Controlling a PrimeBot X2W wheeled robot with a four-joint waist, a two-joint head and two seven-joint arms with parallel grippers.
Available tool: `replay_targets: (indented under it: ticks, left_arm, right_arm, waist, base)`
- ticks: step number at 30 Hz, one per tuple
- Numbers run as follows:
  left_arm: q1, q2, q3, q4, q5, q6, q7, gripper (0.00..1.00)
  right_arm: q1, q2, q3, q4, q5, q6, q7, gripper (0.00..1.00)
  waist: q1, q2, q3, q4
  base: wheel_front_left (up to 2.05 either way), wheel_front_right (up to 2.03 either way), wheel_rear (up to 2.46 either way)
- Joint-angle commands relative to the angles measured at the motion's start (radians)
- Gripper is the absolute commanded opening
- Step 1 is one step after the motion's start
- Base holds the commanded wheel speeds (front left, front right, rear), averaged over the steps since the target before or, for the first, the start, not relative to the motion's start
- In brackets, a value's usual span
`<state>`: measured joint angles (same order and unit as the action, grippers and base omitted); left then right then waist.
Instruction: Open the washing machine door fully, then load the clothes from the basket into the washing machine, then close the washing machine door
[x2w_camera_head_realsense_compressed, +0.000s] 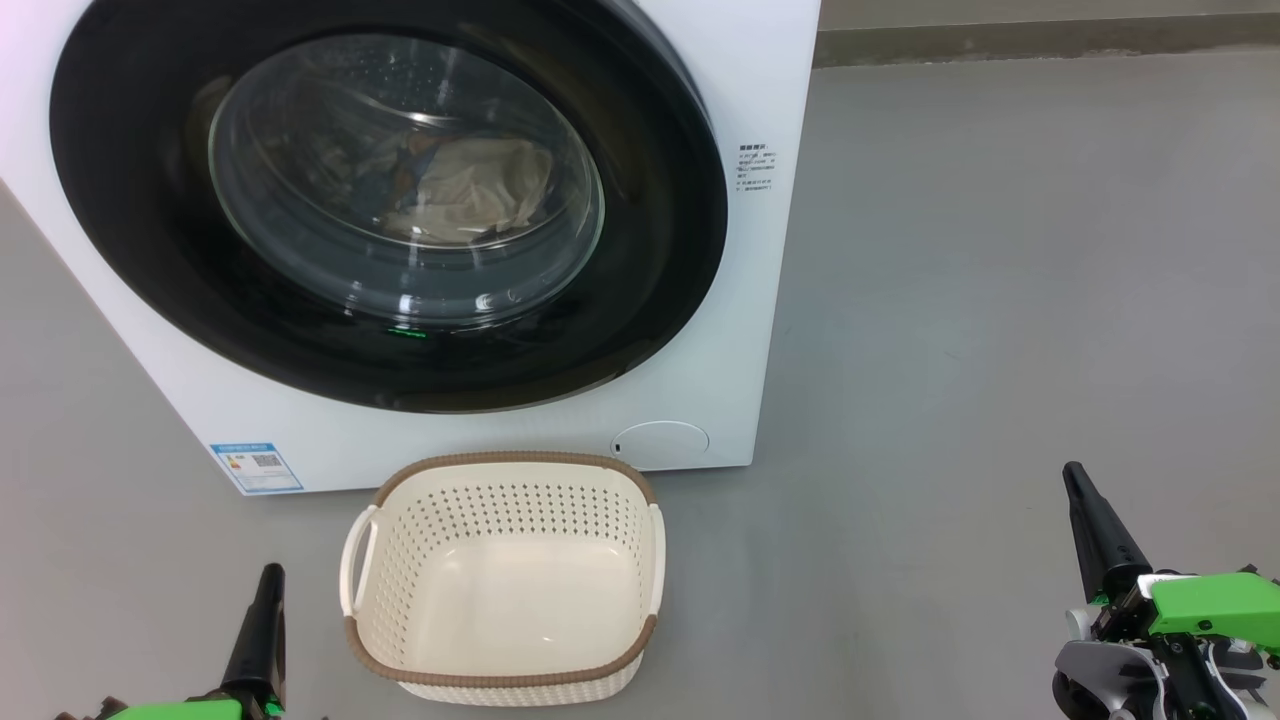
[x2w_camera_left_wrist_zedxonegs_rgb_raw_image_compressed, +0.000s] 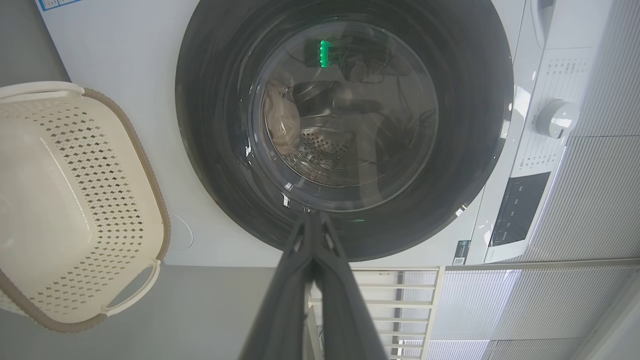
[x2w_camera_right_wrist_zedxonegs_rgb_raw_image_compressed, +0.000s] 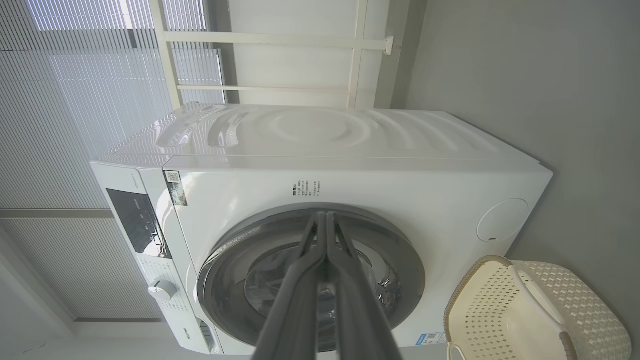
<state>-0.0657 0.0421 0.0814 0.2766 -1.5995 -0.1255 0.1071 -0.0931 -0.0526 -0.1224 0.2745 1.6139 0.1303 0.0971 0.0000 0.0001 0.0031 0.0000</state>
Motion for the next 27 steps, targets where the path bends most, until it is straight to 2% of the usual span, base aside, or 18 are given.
replay_targets:
  ticks: [1, 27]
  left_arm:
    - [-0.042, 0.008, 0.033, -0.031, -0.009, -0.005, 0.007, 0.00]
    - [-0.042, 0.008, 0.033, -0.031, -0.009, -0.005, 0.006, 0.00]
  right_arm:
    - [-0.014, -0.005, 0.018, -0.030, 0.003, 0.000, 0.008, 0.00]
    - [-0.014, -0.003, 0.015, -0.030, 0.000, 0.000, 0.011, 0.00]
  waist:
    - [0.0001, -0.0001, 0.000, 0.000]
    - [0.0001, -0.0001, 0.000, 0.000]
  base:
    - [0.00, 0.00, 0.00]
    - [0.00, 0.00, 0.00]
